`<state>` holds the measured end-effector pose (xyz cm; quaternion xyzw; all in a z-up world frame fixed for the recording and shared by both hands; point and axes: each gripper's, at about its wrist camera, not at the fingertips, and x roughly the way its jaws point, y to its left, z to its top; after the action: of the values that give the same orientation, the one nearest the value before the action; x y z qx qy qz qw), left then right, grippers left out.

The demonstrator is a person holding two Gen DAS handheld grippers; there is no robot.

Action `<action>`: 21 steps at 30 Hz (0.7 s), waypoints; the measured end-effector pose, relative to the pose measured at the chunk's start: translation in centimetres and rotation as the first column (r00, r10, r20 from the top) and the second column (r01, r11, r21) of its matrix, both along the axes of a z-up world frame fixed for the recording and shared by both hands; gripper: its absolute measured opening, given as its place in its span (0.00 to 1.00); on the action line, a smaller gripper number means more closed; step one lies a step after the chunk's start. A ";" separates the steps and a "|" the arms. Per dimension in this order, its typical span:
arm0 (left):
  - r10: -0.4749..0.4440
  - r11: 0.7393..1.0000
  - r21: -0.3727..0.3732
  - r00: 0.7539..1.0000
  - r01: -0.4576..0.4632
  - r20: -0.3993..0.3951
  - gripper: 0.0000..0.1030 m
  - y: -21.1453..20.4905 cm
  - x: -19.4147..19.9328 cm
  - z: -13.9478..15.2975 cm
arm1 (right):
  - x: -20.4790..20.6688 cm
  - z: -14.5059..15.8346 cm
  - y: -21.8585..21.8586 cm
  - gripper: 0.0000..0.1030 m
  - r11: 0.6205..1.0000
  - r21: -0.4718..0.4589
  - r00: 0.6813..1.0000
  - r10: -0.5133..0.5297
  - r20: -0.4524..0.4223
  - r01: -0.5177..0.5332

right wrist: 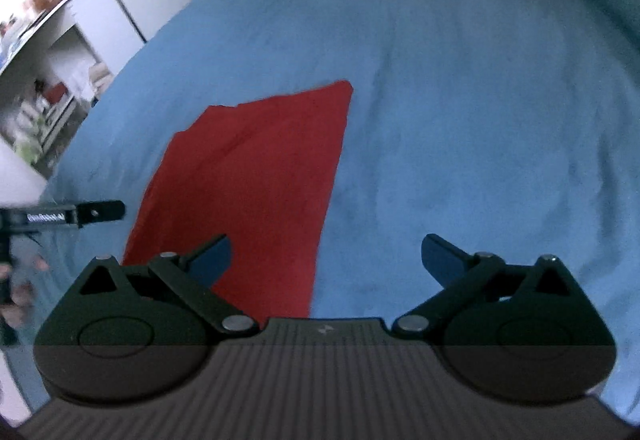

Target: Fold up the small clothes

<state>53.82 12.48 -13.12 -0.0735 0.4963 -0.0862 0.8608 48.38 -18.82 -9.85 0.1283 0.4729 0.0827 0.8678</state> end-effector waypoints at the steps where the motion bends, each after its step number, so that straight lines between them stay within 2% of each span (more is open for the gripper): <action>1: 0.002 1.000 -0.019 1.000 -0.002 -0.016 0.98 0.1 0.5 -0.8 | 0.8 -0.7 0.0 1.00 1.000 0.027 1.000 -0.009 -0.017 0.010; 5: -0.006 0.999 -0.047 0.998 0.003 -0.067 0.85 0.4 2.0 -3.3 | 2.8 -3.3 1.0 1.00 0.997 0.072 0.998 -0.018 -0.063 0.022; 8: -0.015 0.998 -0.067 0.998 0.011 -0.056 0.85 0.4 2.3 -4.0 | 3.8 -5.0 2.1 0.99 0.997 0.082 0.997 -0.009 -0.080 0.016; 10: -0.022 0.997 -0.078 0.999 0.019 -0.044 0.83 0.4 2.2 -4.0 | 4.4 -6.2 2.9 0.81 0.996 0.092 0.995 0.001 -0.104 0.009; 11: -0.025 0.996 -0.083 0.999 0.022 -0.042 0.80 0.5 2.2 -4.1 | 4.6 -6.7 3.2 0.79 0.995 0.102 0.993 0.002 -0.114 0.010; 13: -0.035 0.995 -0.100 0.999 0.031 -0.038 0.69 0.2 2.4 -4.4 | 4.8 -7.3 3.5 0.74 0.991 0.133 0.992 -0.011 -0.123 0.028; 14: -0.043 0.993 -0.115 0.998 0.038 -0.038 0.57 0.0 2.5 -4.5 | 4.8 -7.5 3.5 0.73 0.989 0.143 0.993 -0.025 -0.119 0.042; 15: -0.046 0.991 -0.128 0.998 0.040 -0.043 0.50 -0.2 2.5 -4.5 | 4.7 -7.5 3.6 0.68 0.988 0.145 0.993 -0.035 -0.115 0.051; 16: -0.047 0.990 -0.133 0.998 0.041 -0.043 0.45 -0.4 2.6 -4.4 | 4.5 -7.4 3.6 0.60 0.988 0.145 0.994 -0.038 -0.106 0.053; 19: -0.046 0.993 -0.112 0.998 0.042 -0.031 0.30 -1.0 2.2 -3.4 | 3.7 -6.6 3.9 0.44 0.991 0.126 0.996 -0.042 -0.072 0.051; 21: -0.044 0.994 -0.097 0.999 0.042 -0.016 0.23 -1.3 1.9 -2.5 | 3.9 -5.7 4.1 0.41 0.993 0.109 0.998 -0.041 -0.050 0.046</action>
<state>55.68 11.21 -15.59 -0.1051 0.5009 -0.1277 0.8496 52.27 -14.76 -15.58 0.1882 0.4855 0.0867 0.8493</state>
